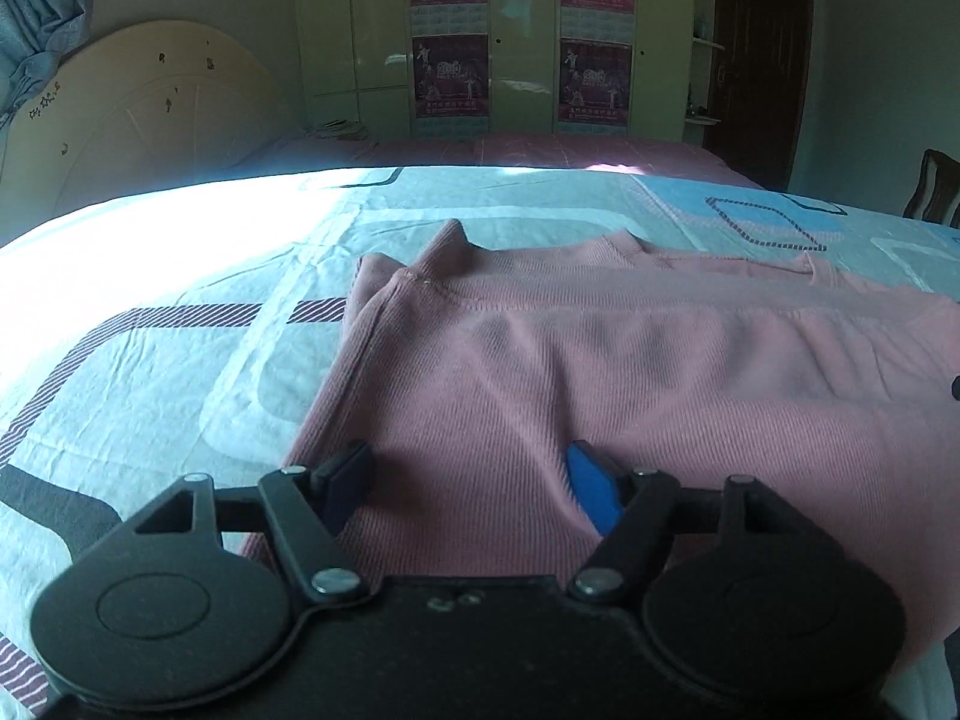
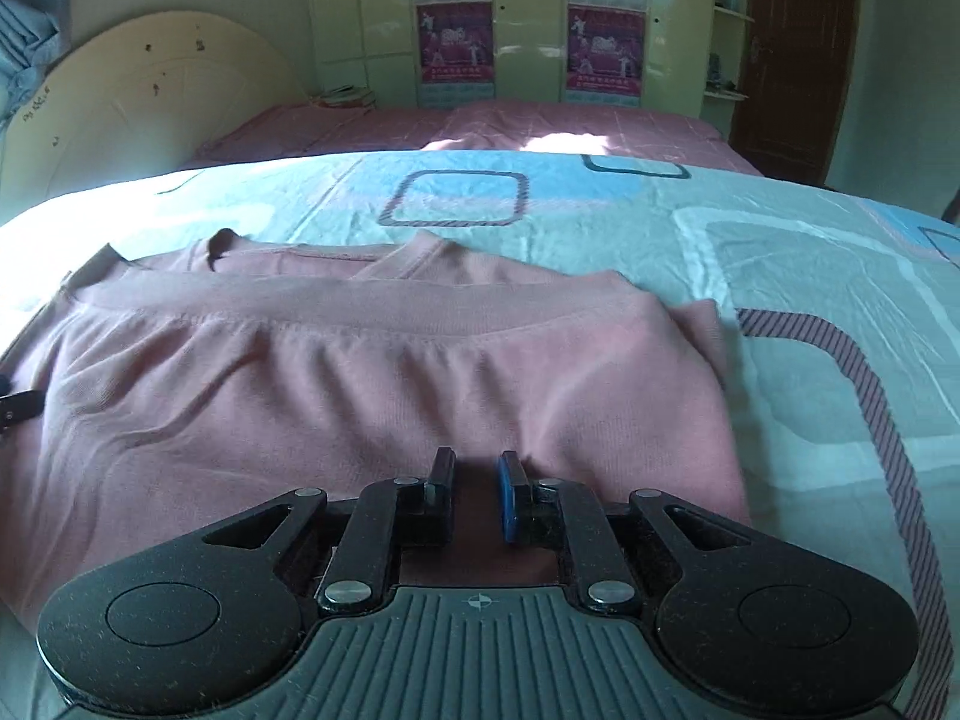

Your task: Fold small clothes

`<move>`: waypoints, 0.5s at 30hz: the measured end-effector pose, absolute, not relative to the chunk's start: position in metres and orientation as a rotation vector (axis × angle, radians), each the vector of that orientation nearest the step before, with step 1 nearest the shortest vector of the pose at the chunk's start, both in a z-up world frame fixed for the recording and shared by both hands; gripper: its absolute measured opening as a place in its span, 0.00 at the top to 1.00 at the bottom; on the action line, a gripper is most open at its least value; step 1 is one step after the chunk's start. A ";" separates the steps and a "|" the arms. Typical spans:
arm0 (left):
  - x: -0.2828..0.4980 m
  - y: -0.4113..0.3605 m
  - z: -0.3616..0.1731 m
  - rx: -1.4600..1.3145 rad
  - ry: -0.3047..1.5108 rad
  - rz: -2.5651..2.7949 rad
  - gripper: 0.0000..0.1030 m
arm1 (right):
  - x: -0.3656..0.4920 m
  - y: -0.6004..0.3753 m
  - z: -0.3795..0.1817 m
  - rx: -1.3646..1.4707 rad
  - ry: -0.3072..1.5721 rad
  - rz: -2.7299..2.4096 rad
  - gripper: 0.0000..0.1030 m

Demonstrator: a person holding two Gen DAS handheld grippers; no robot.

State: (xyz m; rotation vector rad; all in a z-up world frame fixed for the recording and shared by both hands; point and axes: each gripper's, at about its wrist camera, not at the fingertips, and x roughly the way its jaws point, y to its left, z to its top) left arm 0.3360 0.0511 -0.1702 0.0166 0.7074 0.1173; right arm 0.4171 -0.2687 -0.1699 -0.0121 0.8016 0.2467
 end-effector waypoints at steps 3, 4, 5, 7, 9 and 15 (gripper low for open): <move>0.333 0.046 -0.165 0.025 0.711 0.131 0.32 | 0.412 -0.270 -0.162 -0.013 0.815 0.240 0.88; 0.332 0.045 -0.162 0.007 0.712 0.135 0.33 | 0.409 -0.267 -0.159 -0.028 0.809 0.243 0.87; 0.330 0.045 -0.158 -0.011 0.710 0.133 0.37 | 0.404 -0.265 -0.155 -0.030 0.796 0.243 0.84; 0.324 0.041 -0.150 -0.034 0.692 0.123 0.39 | 0.395 -0.267 -0.148 0.008 0.770 0.249 0.63; 0.315 0.031 -0.141 -0.042 0.655 0.092 0.38 | 0.386 -0.267 -0.141 0.026 0.733 0.241 0.51; 0.311 0.007 -0.148 -0.063 0.676 0.043 0.38 | 0.373 -0.270 -0.149 0.057 0.767 0.215 0.51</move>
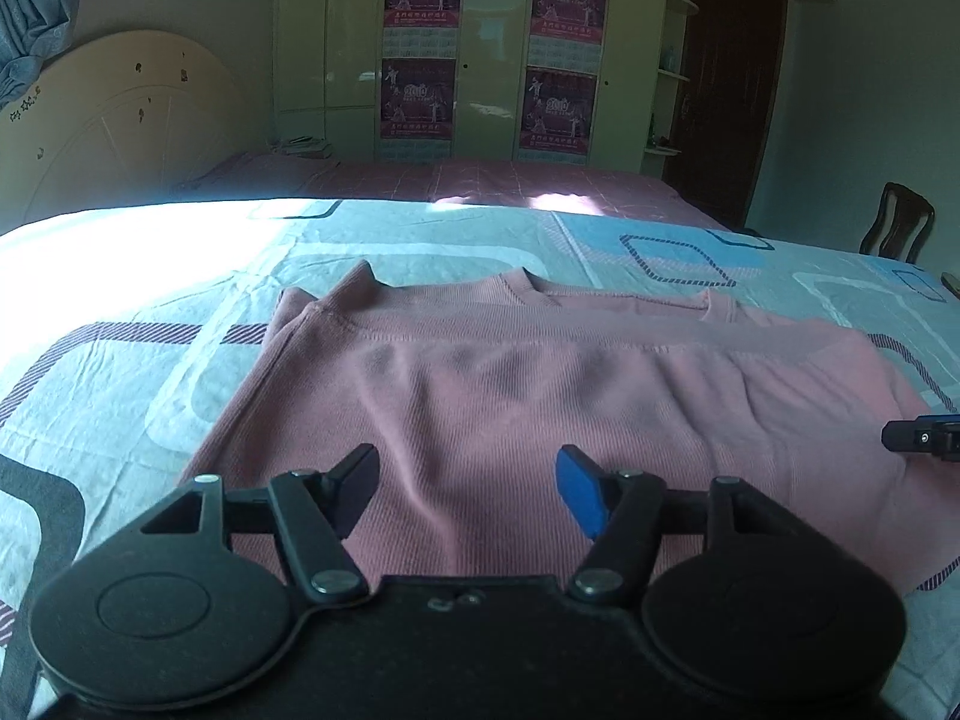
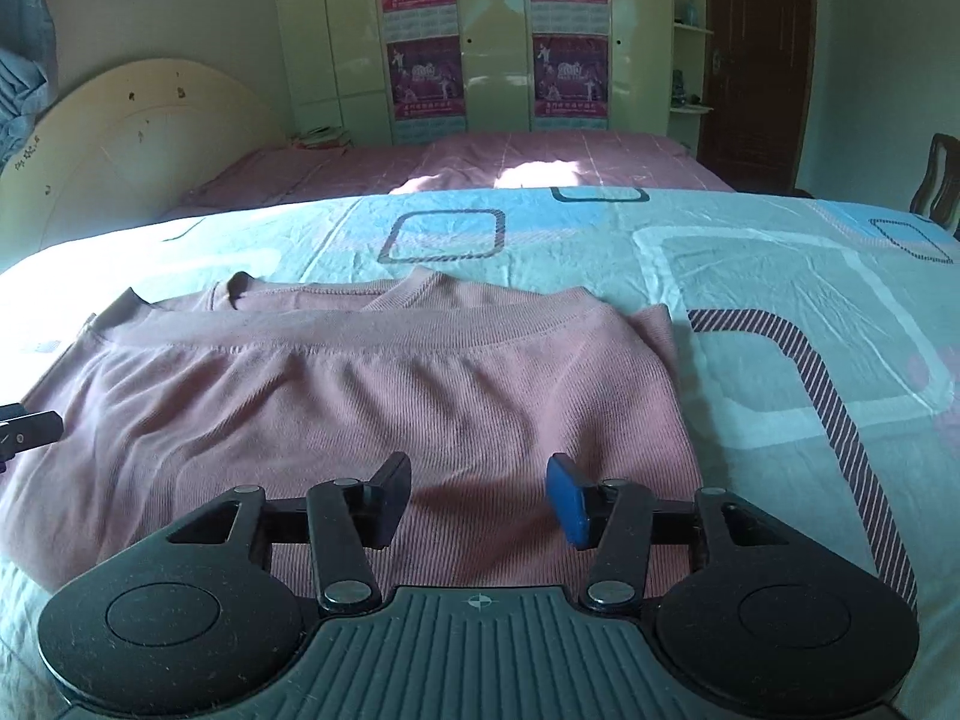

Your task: Fold small clothes

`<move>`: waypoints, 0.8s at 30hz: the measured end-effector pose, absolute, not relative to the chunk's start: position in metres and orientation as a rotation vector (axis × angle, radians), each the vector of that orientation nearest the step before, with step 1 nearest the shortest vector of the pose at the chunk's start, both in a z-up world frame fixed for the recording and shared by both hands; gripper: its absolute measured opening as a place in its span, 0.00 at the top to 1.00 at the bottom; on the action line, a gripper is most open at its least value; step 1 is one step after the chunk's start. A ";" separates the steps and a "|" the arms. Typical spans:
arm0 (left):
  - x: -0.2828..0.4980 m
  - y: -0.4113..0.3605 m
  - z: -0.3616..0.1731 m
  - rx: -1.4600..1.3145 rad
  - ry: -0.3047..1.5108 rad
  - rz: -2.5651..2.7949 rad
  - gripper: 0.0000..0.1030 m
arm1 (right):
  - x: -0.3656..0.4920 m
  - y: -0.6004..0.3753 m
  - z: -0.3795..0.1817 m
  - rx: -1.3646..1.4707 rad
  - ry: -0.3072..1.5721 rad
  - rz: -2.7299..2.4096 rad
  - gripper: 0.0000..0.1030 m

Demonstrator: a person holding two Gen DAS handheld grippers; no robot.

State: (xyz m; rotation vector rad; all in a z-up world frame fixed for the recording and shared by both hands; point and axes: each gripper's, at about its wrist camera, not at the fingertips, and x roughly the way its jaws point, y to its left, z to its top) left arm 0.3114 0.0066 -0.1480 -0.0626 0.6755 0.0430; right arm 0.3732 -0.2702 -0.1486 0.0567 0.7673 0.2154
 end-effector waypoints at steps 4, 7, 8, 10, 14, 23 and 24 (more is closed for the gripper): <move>0.300 0.013 -0.170 -0.054 0.698 0.059 0.35 | 0.364 -0.288 -0.164 0.026 0.812 0.147 0.52; 0.295 0.017 -0.169 -0.038 0.699 0.066 0.35 | 0.356 -0.295 -0.168 -0.042 0.796 0.145 0.52; 0.295 0.019 -0.168 -0.046 0.704 0.074 0.35 | 0.354 -0.295 -0.168 -0.062 0.795 0.142 0.52; 0.292 0.022 -0.167 -0.051 0.708 0.089 0.35 | 0.351 -0.297 -0.168 -0.070 0.798 0.132 0.52; 0.286 0.023 -0.168 -0.039 0.707 0.104 0.35 | 0.342 -0.295 -0.172 -0.115 0.789 0.135 0.52; 0.285 0.023 -0.152 -0.047 0.740 0.149 0.33 | 0.339 -0.287 -0.146 -0.018 0.761 0.211 0.51; 0.284 0.023 -0.149 -0.044 0.736 0.151 0.33 | 0.340 -0.283 -0.142 -0.002 0.762 0.227 0.51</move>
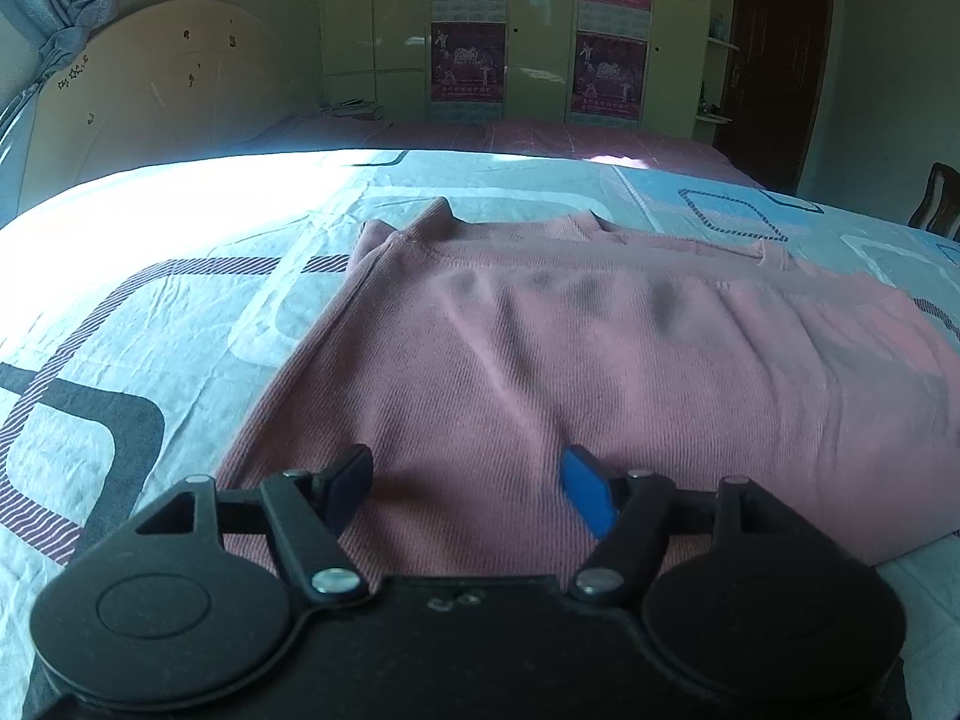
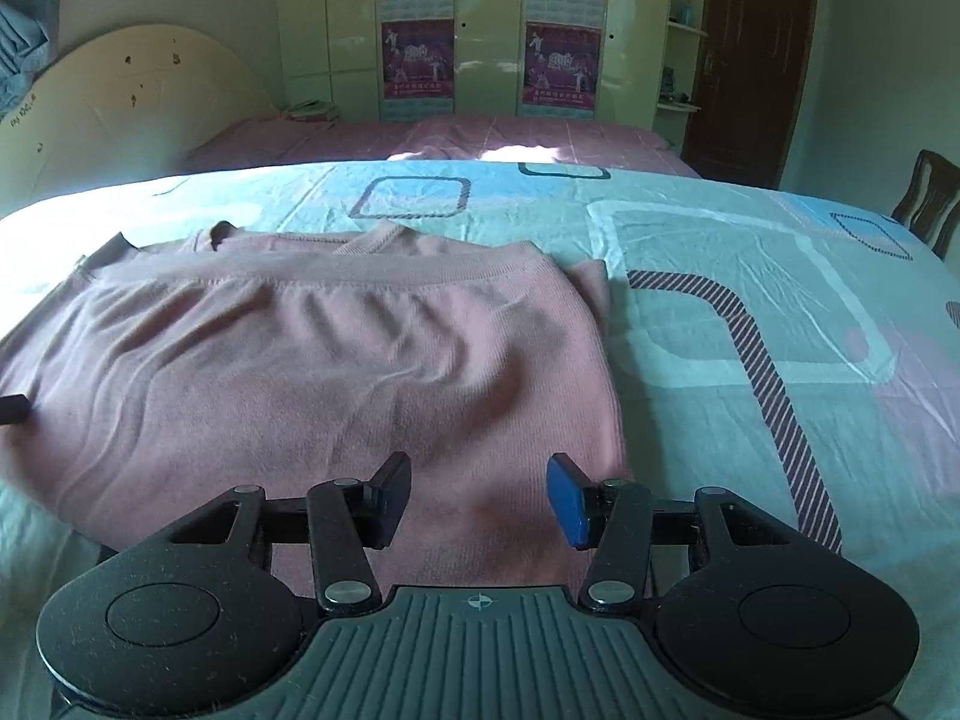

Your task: Fold small clothes

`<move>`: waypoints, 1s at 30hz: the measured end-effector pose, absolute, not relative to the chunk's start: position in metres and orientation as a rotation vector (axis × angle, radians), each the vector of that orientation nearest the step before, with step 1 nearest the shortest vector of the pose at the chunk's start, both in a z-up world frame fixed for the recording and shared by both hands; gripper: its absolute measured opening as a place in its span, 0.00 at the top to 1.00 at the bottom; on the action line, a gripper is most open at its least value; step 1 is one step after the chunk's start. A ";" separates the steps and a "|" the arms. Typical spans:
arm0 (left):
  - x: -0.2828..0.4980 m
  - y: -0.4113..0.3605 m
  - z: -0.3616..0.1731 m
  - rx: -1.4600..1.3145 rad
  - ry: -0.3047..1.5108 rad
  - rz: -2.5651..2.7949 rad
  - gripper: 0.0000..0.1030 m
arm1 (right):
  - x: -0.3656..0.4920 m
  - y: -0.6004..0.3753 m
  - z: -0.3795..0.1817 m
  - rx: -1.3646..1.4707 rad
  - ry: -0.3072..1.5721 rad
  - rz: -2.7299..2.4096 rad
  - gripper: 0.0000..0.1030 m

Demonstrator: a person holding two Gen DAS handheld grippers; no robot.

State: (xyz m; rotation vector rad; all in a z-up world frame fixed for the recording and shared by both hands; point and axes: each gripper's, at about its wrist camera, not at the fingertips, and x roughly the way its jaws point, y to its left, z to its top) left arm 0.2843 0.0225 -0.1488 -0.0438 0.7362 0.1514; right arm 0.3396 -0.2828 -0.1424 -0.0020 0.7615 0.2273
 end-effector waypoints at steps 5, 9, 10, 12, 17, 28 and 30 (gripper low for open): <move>0.284 0.023 -0.130 -0.038 0.697 0.147 0.31 | 0.343 -0.258 -0.131 0.020 0.740 0.286 0.51; 0.295 0.023 -0.126 -0.051 0.680 0.143 0.28 | 0.349 -0.227 -0.127 0.030 0.730 0.331 0.51; 0.299 0.023 -0.128 -0.049 0.684 0.143 0.28 | 0.351 -0.218 -0.126 0.026 0.730 0.342 0.51; 0.309 0.025 -0.135 -0.037 0.701 0.144 0.28 | 0.355 -0.200 -0.127 0.015 0.729 0.356 0.51; 0.325 0.034 -0.153 -0.031 0.736 0.147 0.28 | 0.365 -0.166 -0.128 0.007 0.737 0.356 0.51; 0.324 0.051 -0.163 -0.057 0.753 0.105 0.22 | 0.373 -0.157 -0.153 -0.026 0.782 0.297 0.51; 0.323 0.052 -0.161 -0.061 0.760 0.102 0.22 | 0.368 -0.159 -0.147 -0.004 0.754 0.291 0.51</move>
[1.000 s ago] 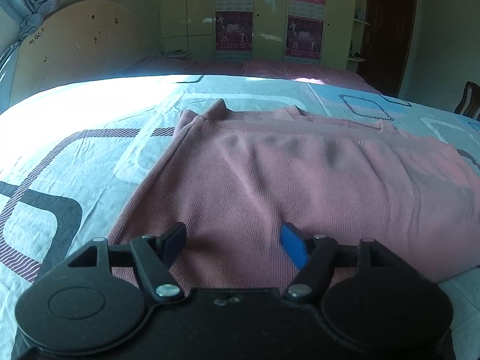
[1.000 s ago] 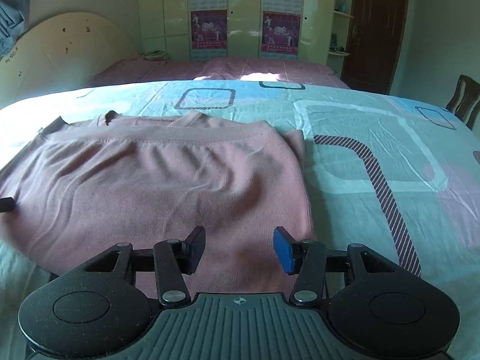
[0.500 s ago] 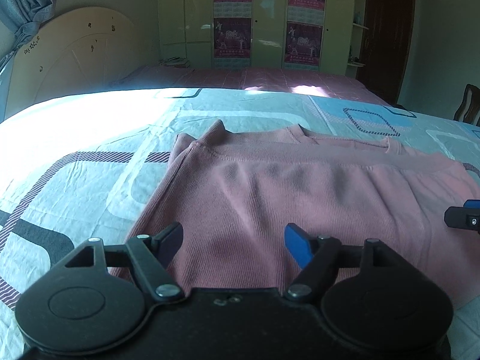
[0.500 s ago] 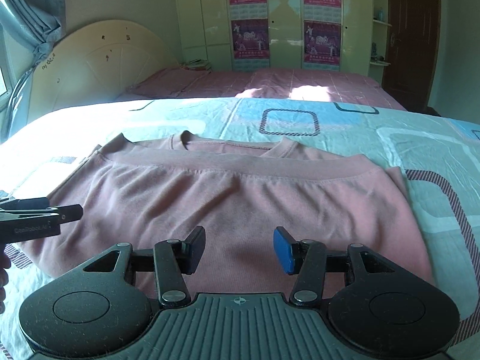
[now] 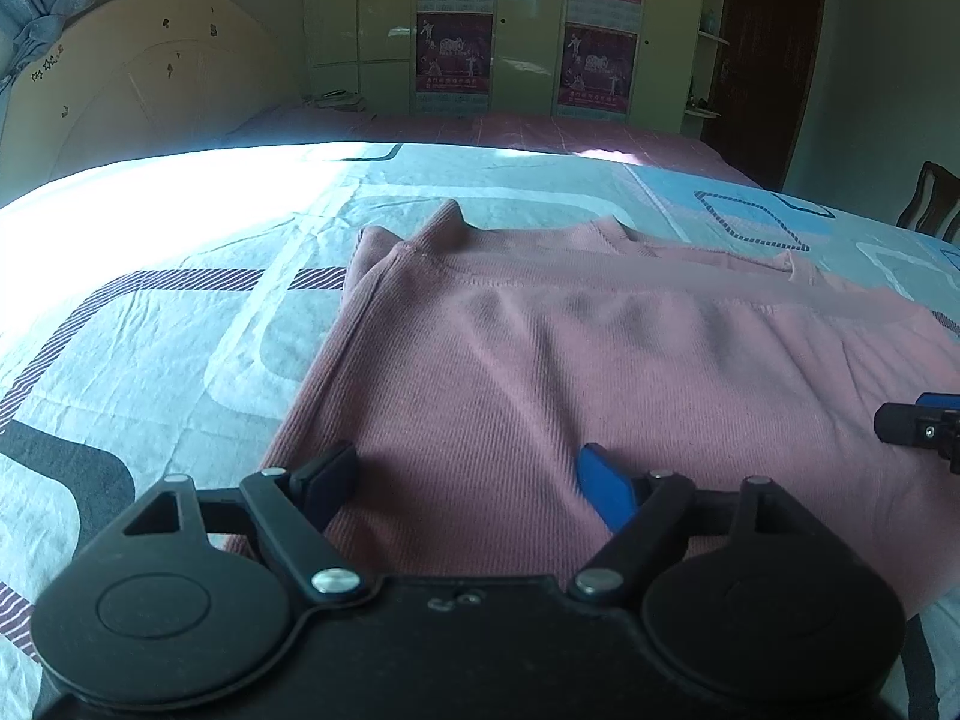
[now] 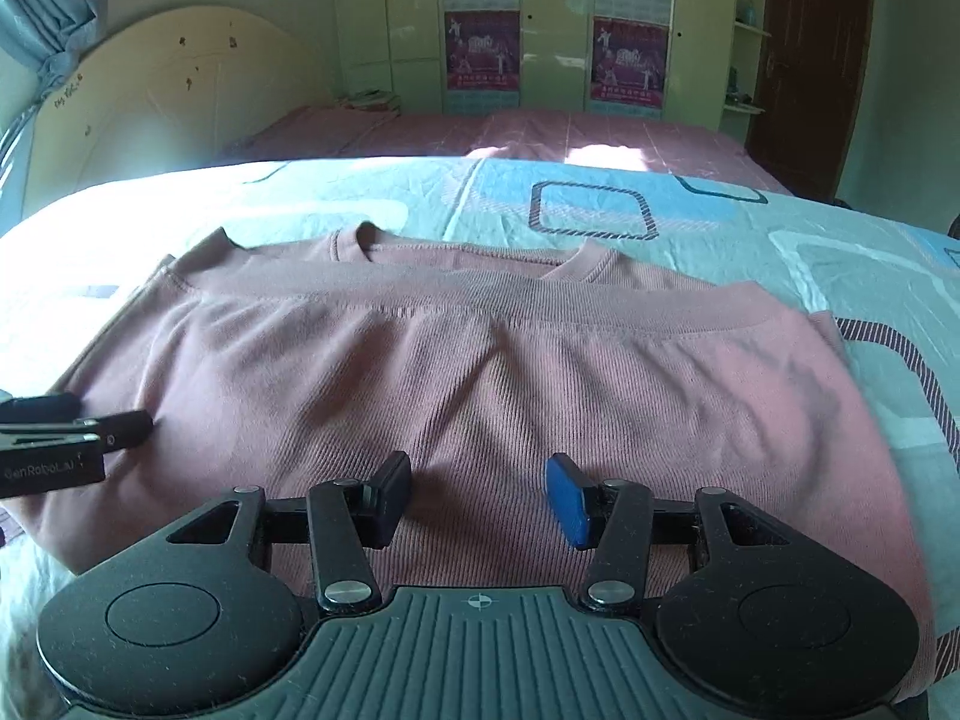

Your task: Fold small clothes

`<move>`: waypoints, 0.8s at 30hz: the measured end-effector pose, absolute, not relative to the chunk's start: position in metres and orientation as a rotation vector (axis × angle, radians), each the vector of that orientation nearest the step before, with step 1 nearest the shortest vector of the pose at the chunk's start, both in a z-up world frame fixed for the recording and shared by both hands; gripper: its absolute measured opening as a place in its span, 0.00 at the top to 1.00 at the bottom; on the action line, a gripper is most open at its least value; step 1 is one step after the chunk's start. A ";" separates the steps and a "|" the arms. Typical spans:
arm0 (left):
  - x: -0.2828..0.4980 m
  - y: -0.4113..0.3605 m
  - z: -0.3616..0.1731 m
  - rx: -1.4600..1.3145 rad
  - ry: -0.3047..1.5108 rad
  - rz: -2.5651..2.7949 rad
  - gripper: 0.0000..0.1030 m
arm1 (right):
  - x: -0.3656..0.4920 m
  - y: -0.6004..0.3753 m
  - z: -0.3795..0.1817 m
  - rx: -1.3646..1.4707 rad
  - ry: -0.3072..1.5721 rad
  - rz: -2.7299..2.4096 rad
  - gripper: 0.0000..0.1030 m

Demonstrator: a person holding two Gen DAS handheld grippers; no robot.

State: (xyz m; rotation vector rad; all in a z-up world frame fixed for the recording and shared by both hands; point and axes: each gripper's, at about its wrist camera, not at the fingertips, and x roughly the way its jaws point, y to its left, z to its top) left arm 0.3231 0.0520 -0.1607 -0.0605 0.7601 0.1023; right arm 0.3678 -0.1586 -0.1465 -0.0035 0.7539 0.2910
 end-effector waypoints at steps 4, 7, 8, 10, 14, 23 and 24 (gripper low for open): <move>0.321 0.052 -0.158 -0.056 0.770 0.095 0.22 | 0.366 -0.153 -0.159 -0.066 0.793 0.285 0.51; 0.317 0.052 -0.155 -0.056 0.775 0.095 0.22 | 0.359 -0.157 -0.147 -0.030 0.772 0.282 0.51; 0.315 0.052 -0.154 -0.057 0.777 0.095 0.22 | 0.355 -0.158 -0.144 -0.032 0.758 0.288 0.51; 0.311 0.051 -0.155 -0.053 0.781 0.094 0.21 | 0.349 -0.155 -0.149 -0.088 0.775 0.285 0.51; 0.306 0.047 -0.158 -0.023 0.785 0.095 0.22 | 0.341 -0.152 -0.161 -0.148 0.809 0.290 0.51; 0.285 0.053 -0.140 -0.149 0.844 0.073 0.20 | 0.332 -0.167 -0.142 -0.032 0.814 0.310 0.51; 0.281 0.054 -0.138 -0.173 0.854 0.068 0.20 | 0.331 -0.167 -0.139 -0.029 0.811 0.312 0.51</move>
